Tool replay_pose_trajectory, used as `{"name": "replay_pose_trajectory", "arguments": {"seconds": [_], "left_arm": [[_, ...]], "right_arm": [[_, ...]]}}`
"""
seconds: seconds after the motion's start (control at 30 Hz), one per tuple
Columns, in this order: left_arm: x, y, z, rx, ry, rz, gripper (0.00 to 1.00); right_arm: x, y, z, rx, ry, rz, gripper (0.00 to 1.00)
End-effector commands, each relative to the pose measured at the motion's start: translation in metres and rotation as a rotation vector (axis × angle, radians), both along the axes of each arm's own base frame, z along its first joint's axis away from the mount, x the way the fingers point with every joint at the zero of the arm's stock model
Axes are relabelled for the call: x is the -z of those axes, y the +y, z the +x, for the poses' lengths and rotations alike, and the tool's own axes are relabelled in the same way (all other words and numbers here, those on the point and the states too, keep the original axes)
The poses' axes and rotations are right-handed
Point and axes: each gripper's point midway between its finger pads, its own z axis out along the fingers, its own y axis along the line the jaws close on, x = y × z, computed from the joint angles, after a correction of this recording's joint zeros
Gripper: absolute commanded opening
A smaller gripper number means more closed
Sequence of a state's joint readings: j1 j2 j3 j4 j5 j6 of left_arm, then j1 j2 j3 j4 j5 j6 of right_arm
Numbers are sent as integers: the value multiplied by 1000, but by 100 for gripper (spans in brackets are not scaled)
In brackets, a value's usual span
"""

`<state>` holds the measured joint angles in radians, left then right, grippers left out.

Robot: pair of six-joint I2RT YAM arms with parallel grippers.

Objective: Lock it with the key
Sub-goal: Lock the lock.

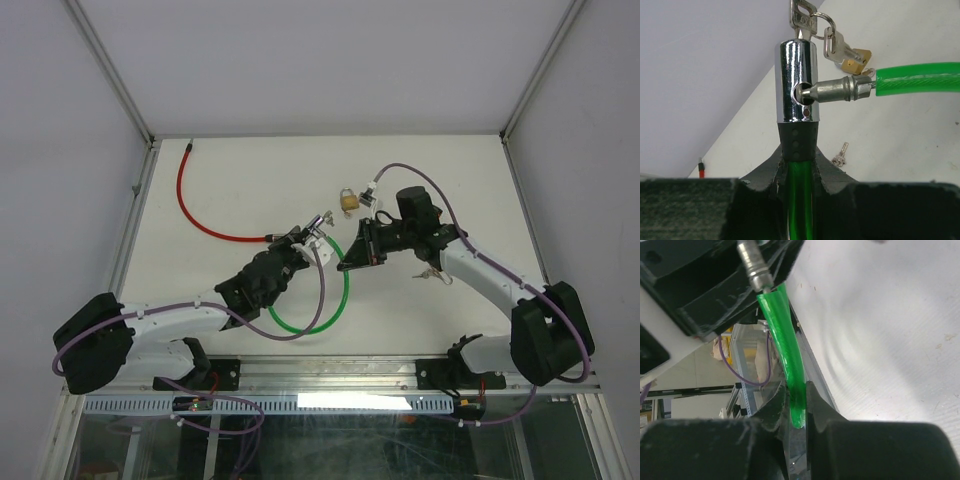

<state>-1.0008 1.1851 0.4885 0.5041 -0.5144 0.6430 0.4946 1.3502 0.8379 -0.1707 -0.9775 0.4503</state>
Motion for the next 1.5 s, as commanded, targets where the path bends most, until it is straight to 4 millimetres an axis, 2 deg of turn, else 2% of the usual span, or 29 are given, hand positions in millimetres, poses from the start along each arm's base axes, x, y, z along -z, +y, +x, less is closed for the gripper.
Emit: {"name": "replay_pose_trajectory", "arguments": {"seconds": [0.0, 0.2, 0.47, 0.57, 0.63, 0.77, 0.9, 1.0, 1.13, 1.3, 1.47], "left_arm": [[-4, -32, -9, 97, -36, 44, 0], [-1, -33, -4, 46, -65, 108, 0], [7, -40, -1, 24, -88, 182, 0], [8, -45, -3, 32, -99, 195, 0], [8, -49, -5, 49, -101, 185, 0], [2, -57, -16, 133, -102, 114, 0], [-10, -62, -34, 246, -111, 25, 0], [-20, -59, -42, 281, -114, -31, 0], [-29, -54, -47, 301, -112, -75, 0], [-29, -54, -48, 318, -92, -92, 0], [-29, -55, -50, 347, -72, -115, 0]], "right_arm": [[-81, 8, 21, 52, -219, 158, 0], [-82, 11, 18, 51, -192, 160, 0], [-120, 22, 5, 63, -182, 243, 0], [-126, 27, 5, 75, -184, 251, 0], [-121, 27, 13, 107, -183, 234, 0], [-96, 22, 35, 186, -148, 180, 0], [-77, 16, 53, 233, -88, 156, 0], [-61, 11, 67, 296, -76, 98, 0], [-44, 10, 72, 302, -49, 43, 0], [-33, 12, 72, 276, -28, 18, 0], [-35, 13, 69, 251, -60, 17, 0]]}}
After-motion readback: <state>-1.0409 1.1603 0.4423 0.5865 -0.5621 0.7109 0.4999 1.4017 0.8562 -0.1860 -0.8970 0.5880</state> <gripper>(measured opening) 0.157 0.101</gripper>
